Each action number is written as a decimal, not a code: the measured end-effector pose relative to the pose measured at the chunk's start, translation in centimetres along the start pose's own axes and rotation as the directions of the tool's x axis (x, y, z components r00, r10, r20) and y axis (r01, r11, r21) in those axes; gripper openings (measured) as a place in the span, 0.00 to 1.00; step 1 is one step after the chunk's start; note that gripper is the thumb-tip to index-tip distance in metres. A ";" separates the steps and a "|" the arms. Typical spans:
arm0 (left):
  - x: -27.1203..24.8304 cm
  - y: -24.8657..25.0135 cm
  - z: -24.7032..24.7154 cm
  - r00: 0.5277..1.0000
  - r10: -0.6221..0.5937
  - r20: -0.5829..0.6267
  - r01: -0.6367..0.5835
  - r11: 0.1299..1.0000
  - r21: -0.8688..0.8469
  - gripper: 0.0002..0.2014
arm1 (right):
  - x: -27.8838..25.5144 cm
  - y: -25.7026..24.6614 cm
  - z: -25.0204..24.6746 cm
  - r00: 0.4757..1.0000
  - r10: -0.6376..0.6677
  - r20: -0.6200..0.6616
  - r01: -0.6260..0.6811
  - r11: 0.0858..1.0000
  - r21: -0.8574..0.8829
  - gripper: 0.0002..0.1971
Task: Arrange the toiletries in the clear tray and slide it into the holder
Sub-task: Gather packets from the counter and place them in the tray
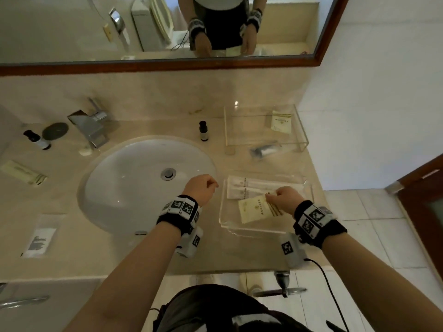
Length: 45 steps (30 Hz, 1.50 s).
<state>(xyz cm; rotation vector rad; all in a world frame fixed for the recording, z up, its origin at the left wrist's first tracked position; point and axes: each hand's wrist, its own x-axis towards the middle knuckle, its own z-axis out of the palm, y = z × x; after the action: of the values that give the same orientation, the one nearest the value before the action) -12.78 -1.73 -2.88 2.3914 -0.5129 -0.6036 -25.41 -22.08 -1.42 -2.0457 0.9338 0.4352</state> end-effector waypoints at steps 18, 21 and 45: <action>-1.1 1.4 3.0 0.989 0.041 0.145 -0.057 0.992 0.113 0.21 | -1.0 -0.9 2.9 0.990 -0.129 -0.055 0.102 0.930 -0.353 0.11; -1.3 1.6 3.7 0.984 0.008 0.175 -0.046 0.975 0.216 0.28 | -0.8 -1.4 3.4 0.989 -0.130 -0.069 0.094 0.920 -0.379 0.11; -1.2 2.2 4.2 0.986 -0.075 0.151 0.023 0.949 0.316 0.25 | 1.1 -1.1 4.8 0.997 -0.050 0.066 0.071 0.924 -0.376 0.16</action>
<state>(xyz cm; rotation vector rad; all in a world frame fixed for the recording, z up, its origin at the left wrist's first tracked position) -16.47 -4.76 -4.07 2.6742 -0.6630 -0.7945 -23.77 -18.35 -4.30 -2.3892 0.7961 0.6782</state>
